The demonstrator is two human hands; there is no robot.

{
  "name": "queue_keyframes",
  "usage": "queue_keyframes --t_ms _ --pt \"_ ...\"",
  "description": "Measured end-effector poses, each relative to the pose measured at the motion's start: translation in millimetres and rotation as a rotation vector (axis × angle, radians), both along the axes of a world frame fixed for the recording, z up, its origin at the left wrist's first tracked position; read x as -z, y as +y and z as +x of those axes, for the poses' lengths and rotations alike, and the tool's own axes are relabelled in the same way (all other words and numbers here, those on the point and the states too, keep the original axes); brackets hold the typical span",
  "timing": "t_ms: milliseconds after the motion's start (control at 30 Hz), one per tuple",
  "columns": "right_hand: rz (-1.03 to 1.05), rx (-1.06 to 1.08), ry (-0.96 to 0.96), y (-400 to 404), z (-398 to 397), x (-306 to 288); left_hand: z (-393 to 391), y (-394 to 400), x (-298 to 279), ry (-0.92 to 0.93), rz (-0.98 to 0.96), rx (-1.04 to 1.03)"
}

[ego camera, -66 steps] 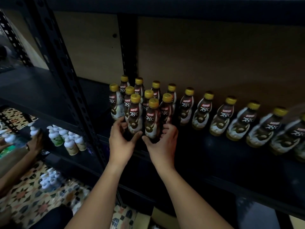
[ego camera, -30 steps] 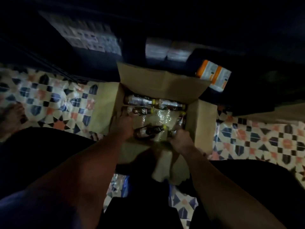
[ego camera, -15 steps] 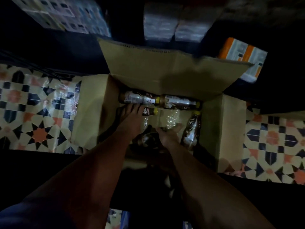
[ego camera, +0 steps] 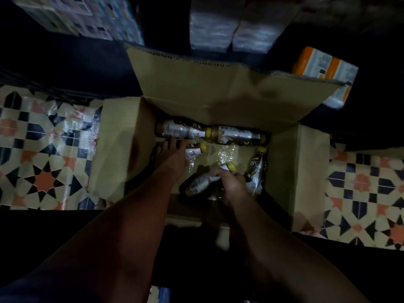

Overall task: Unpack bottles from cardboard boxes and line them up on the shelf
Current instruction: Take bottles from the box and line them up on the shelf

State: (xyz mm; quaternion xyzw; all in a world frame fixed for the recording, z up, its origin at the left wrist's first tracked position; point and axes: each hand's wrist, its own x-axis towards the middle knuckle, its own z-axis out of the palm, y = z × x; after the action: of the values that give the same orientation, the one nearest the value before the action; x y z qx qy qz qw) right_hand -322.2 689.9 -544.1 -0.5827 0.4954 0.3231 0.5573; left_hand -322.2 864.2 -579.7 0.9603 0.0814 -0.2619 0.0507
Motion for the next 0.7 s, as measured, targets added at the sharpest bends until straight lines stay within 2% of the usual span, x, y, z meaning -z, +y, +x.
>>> queue_keyframes --t_ms 167,267,367,500,600,700 --pt "0.297 0.045 -0.006 -11.3 3.5 -13.5 1.5 3.5 -4.0 0.071 -0.106 -0.047" --pt "0.383 -0.058 -0.028 -10.2 5.0 -19.8 -3.0 2.5 -12.6 0.101 -0.281 -0.177" --pt "0.365 -0.172 -0.078 -4.6 3.9 -27.5 -8.0 -3.6 -28.8 0.129 -0.476 -0.358" --pt "0.278 -0.206 -0.214 5.9 -3.8 -38.8 -10.0 -14.4 -53.9 0.147 -0.702 -0.548" --pt "0.17 -0.303 -0.362 8.9 -2.1 -75.5 -12.5 -19.2 -84.9 0.059 -0.82 -0.637" --pt "0.111 -0.374 -0.519 4.5 3.2 -131.7 -13.4 -29.4 -146.2 -0.027 -0.906 -0.68"
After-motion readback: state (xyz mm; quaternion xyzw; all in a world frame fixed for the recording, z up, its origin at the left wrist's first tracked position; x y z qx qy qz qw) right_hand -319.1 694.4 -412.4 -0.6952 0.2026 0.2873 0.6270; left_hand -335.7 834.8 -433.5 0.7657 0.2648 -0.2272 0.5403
